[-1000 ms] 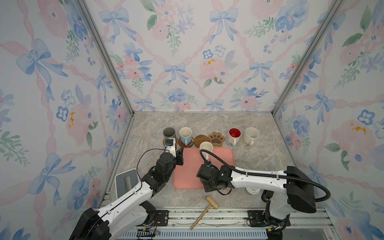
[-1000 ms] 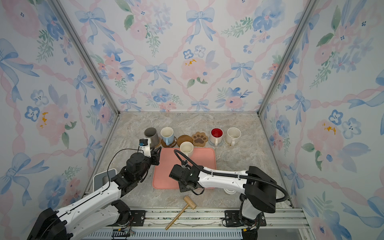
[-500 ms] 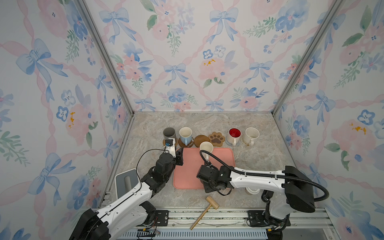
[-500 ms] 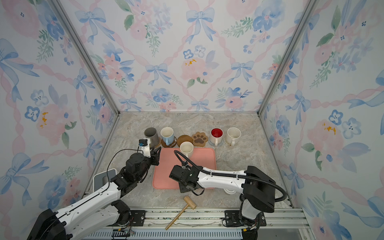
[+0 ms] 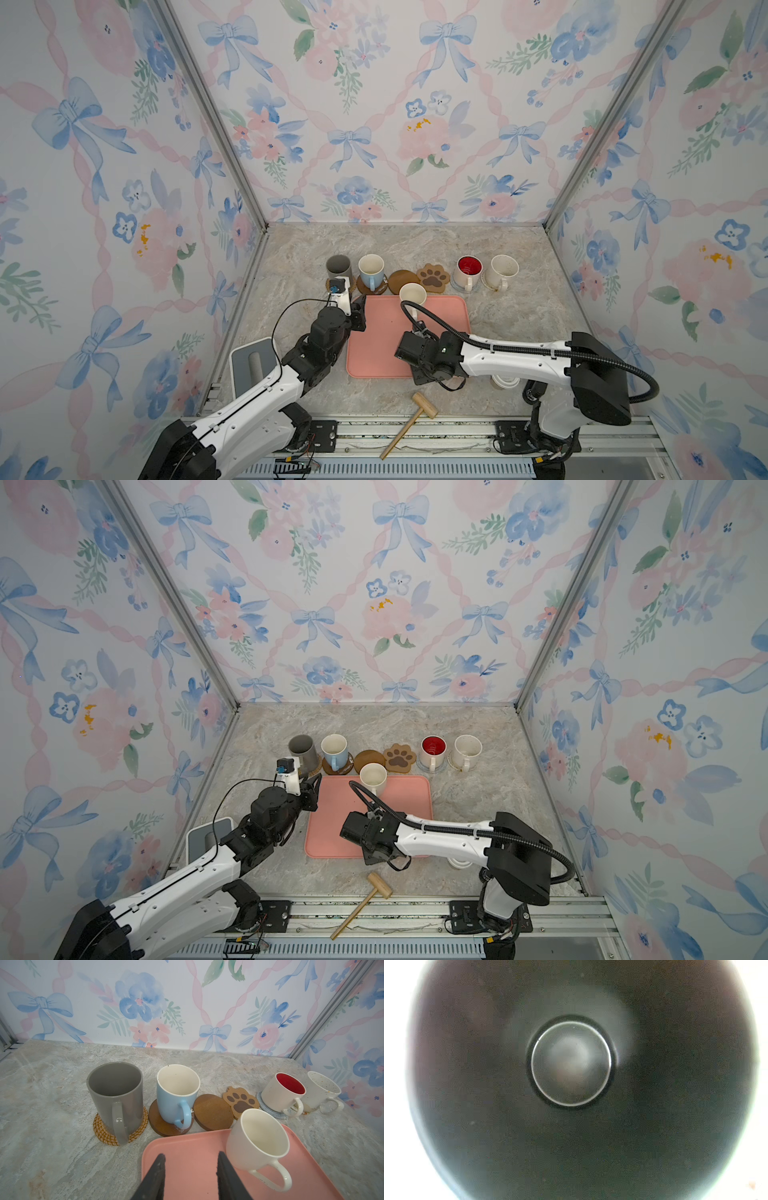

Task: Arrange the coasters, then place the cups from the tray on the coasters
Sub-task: 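Lower the right gripper into the black mug and close on its rim, then lift the black mug with the right gripper and carry it toward the paw-shaped coaster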

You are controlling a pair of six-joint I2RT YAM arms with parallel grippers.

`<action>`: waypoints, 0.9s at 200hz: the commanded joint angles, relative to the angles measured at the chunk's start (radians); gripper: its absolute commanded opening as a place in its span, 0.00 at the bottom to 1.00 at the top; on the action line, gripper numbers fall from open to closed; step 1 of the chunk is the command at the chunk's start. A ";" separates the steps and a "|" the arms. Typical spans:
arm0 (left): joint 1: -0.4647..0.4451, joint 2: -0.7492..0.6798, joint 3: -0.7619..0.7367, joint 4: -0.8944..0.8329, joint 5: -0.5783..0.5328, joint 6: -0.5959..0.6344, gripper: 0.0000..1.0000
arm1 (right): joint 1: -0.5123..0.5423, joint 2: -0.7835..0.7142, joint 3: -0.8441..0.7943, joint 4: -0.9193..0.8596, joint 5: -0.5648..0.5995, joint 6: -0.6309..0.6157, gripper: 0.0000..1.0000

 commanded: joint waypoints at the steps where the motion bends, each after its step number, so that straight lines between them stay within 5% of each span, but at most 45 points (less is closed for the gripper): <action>1: 0.006 0.003 -0.005 0.019 -0.016 0.002 0.37 | -0.002 -0.050 -0.011 -0.066 0.064 -0.004 0.00; 180: 0.007 0.034 0.005 0.019 -0.017 0.005 0.37 | -0.180 -0.229 -0.053 -0.124 0.095 -0.127 0.00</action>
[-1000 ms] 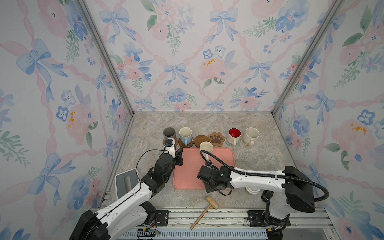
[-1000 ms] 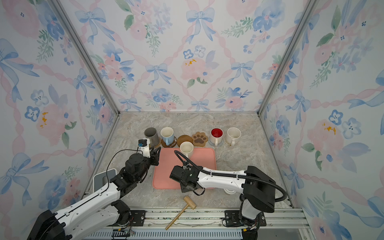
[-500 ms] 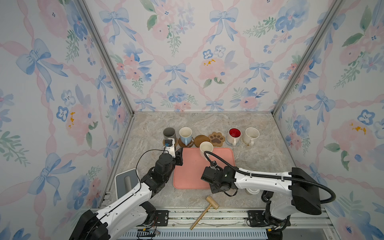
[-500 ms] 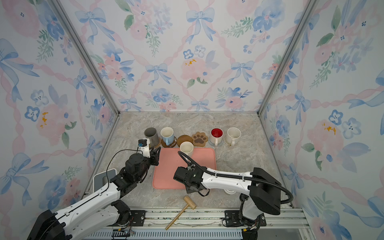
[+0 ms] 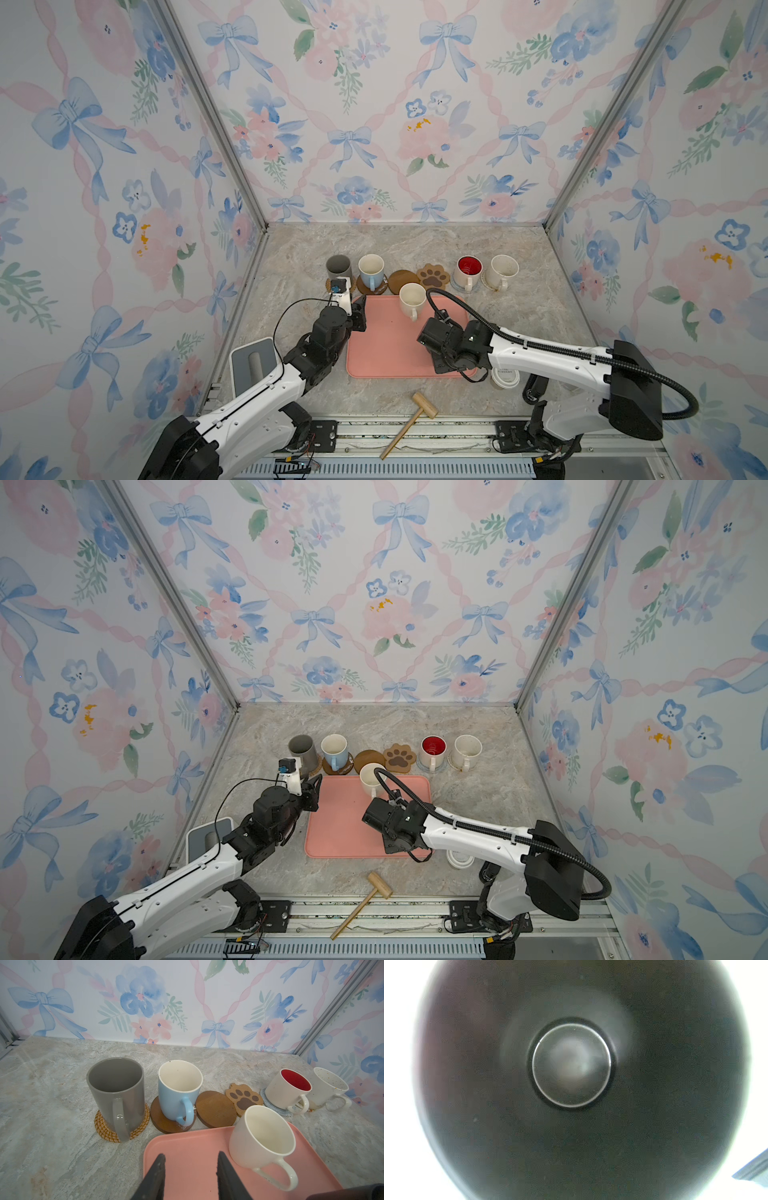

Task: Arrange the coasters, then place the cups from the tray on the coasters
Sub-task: 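Lift the black mug with the right gripper and carry it toward the paw-shaped coaster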

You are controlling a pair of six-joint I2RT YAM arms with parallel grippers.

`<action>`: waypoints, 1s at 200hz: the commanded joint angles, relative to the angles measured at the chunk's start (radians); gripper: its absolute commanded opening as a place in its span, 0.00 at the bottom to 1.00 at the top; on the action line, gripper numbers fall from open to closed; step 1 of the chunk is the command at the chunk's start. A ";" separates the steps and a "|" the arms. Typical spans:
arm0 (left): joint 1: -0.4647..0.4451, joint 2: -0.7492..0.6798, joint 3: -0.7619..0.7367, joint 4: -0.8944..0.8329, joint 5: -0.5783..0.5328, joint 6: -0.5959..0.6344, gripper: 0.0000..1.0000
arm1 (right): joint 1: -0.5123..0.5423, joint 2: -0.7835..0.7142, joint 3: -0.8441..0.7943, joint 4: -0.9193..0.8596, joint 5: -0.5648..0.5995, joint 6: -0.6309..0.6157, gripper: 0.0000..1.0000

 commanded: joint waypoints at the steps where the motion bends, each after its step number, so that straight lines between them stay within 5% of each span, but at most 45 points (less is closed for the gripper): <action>1: 0.007 0.008 0.004 0.019 -0.011 0.005 0.37 | -0.042 -0.054 0.004 -0.027 0.063 -0.051 0.00; 70: 0.006 0.009 0.005 0.019 -0.009 0.003 0.38 | -0.178 -0.096 0.033 0.015 0.077 -0.177 0.00; 200: 0.006 -0.018 -0.008 0.019 -0.003 0.005 0.38 | -0.332 0.065 0.200 0.122 0.007 -0.355 0.00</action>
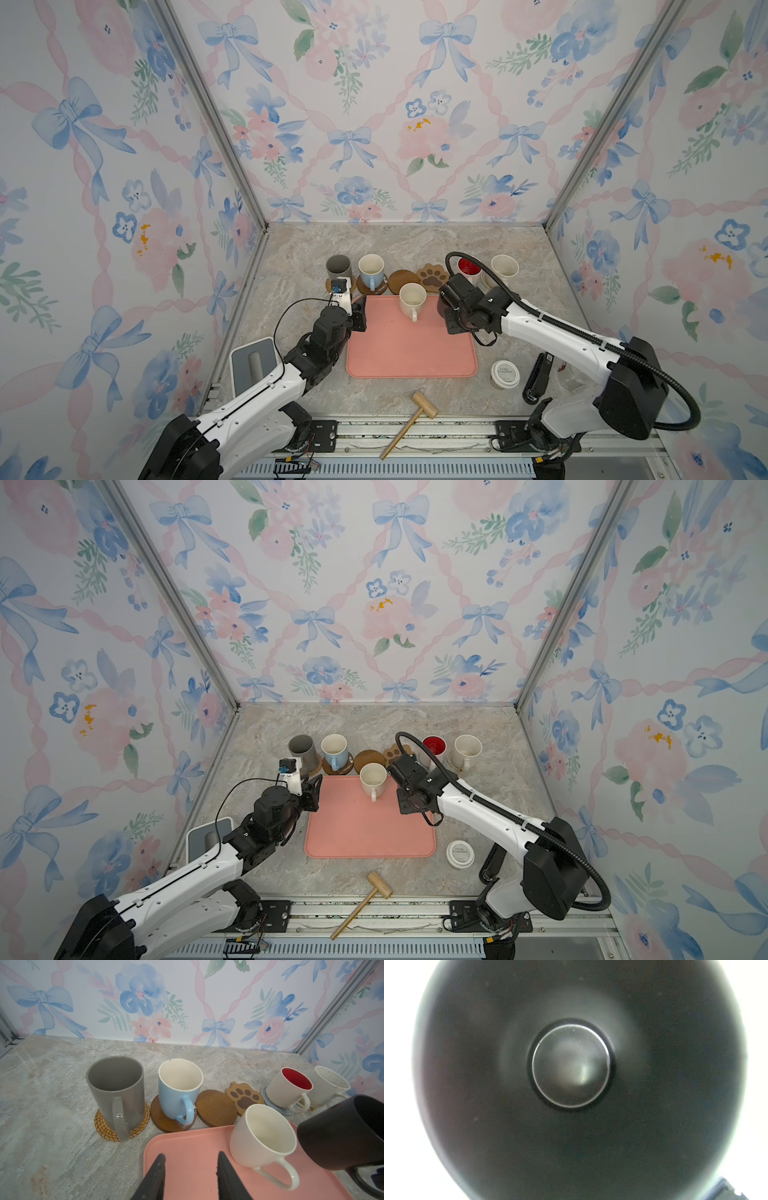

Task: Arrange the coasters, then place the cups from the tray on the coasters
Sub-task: 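Lift the black mug with the right gripper and carry it toward the paw-shaped coaster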

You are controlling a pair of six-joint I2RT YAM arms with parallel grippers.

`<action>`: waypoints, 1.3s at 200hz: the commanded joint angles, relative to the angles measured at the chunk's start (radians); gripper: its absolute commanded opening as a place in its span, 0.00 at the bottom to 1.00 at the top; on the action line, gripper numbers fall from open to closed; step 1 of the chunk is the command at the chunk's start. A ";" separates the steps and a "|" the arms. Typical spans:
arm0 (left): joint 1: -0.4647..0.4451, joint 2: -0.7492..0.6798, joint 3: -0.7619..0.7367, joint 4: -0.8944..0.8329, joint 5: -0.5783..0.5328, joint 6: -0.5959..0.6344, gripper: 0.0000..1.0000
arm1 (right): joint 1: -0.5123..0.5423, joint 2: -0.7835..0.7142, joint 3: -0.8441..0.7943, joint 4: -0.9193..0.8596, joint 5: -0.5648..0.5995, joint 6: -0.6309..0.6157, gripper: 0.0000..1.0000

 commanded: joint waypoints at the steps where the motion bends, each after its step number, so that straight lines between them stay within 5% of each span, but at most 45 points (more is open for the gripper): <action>1: 0.006 -0.019 -0.008 0.019 -0.003 0.005 0.38 | -0.024 0.028 0.074 0.056 0.011 -0.044 0.00; 132: 0.012 -0.028 -0.014 0.019 0.000 0.012 0.38 | -0.161 0.246 0.327 0.061 -0.105 -0.148 0.00; 260: 0.012 -0.030 -0.012 0.019 0.013 0.011 0.38 | -0.210 0.498 0.604 -0.025 -0.077 -0.207 0.00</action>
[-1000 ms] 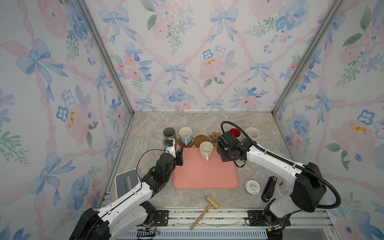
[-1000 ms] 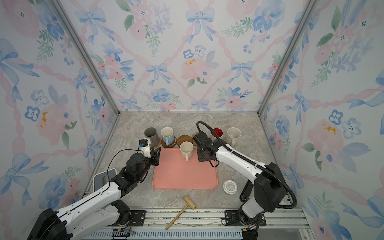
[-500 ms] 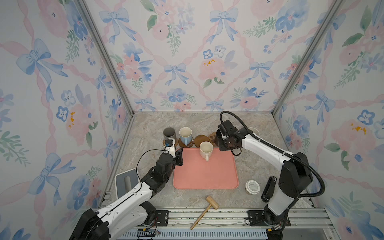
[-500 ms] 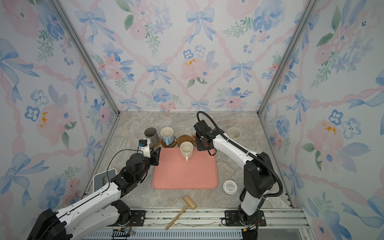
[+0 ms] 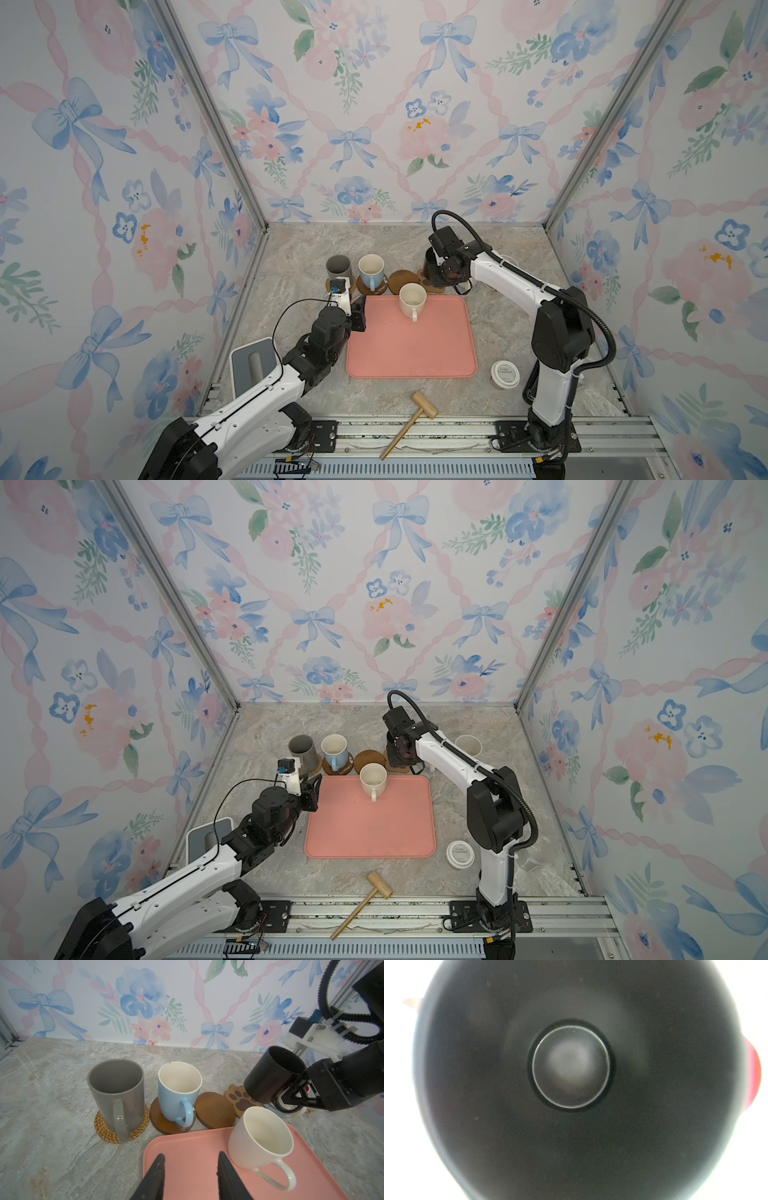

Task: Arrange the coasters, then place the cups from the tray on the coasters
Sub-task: 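Lift the black mug with the right gripper and carry it toward the paw-shaped coaster, then lower the black mug onto the paw-shaped coaster and open the right gripper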

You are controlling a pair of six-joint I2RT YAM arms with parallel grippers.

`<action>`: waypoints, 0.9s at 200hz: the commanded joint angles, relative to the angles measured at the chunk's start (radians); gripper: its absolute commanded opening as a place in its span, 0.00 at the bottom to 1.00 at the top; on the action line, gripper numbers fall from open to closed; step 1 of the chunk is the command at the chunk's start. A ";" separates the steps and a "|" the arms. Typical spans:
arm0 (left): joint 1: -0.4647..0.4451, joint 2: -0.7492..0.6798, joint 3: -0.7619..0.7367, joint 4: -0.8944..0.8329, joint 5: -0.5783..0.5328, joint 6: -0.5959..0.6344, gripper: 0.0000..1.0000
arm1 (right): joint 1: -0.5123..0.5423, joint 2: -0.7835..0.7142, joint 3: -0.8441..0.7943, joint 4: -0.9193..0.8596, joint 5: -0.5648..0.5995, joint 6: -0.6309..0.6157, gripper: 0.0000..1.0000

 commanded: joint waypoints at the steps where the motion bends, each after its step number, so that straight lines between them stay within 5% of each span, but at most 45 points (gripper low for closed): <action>1: 0.009 -0.015 -0.011 0.019 0.009 0.011 0.38 | -0.015 0.023 0.067 -0.005 0.030 -0.023 0.00; 180: 0.008 0.025 0.003 0.018 0.009 0.012 0.38 | -0.054 0.153 0.121 0.013 -0.026 -0.026 0.00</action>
